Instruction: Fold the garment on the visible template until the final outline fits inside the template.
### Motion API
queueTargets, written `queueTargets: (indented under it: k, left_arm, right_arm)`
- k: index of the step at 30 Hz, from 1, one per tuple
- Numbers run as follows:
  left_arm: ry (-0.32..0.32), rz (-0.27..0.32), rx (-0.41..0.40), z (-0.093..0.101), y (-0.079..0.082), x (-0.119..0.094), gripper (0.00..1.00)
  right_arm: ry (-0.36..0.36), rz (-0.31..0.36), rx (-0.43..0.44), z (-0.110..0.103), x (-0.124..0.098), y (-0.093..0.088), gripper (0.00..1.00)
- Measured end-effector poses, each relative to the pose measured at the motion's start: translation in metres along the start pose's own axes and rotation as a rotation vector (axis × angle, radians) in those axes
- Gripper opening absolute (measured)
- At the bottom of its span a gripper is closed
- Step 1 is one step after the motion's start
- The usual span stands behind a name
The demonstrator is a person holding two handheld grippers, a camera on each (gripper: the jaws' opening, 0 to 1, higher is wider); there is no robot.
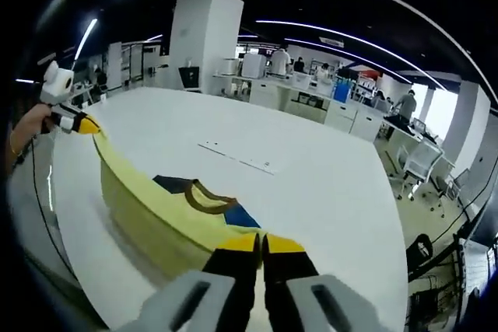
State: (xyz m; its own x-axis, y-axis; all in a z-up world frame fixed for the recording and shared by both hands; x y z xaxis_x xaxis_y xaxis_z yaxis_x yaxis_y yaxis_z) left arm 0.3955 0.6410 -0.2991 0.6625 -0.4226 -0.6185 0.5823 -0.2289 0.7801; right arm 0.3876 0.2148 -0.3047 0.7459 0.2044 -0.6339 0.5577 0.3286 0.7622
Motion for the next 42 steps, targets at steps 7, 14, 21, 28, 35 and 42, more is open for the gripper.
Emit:
queueTargets:
  k: [7,14,21,28,35,42]
  left_arm:
    - [0.074,0.014,-0.003,-0.014,0.007,0.03,0.0]
    - [0.104,0.035,-0.036,-0.029,0.012,0.064,0.0]
    - [0.121,-0.001,-0.087,-0.04,0.005,0.101,0.0]
    - [0.142,-0.014,-0.15,-0.054,-0.01,0.137,0.0]
    - [0.166,-0.033,-0.212,-0.057,-0.036,0.163,0.0]
    - [0.157,-0.034,-0.235,-0.064,-0.045,0.18,0.0]
  right_arm:
    - [-0.008,0.014,0.055,0.009,0.034,0.011,0.0]
    - [-0.037,-0.027,0.085,0.018,0.065,0.01,0.0]
    - [-0.056,-0.05,0.111,0.02,0.094,0.006,0.0]
    - [-0.067,-0.084,0.136,0.023,0.128,-0.006,0.0]
    - [-0.051,-0.133,0.169,0.026,0.16,-0.019,0.0]
    - [-0.05,-0.161,0.175,0.025,0.177,-0.029,0.0]
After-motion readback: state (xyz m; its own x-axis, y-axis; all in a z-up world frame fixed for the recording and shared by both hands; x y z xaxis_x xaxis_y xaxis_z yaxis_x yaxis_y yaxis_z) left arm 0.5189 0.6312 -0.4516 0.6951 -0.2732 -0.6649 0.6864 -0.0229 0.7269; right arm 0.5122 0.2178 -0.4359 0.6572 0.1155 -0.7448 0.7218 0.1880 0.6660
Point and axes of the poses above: the point that each gripper's makers call its tool centre point, and the gripper's own axes: x roughly forward along the fingers, z roughly to its right, y roughly out of its top, the point moved 10 cm from there along -x, roughly backward along the fingers, and after that the axes turned 6 degrees about -z, right-handed, at the moved point
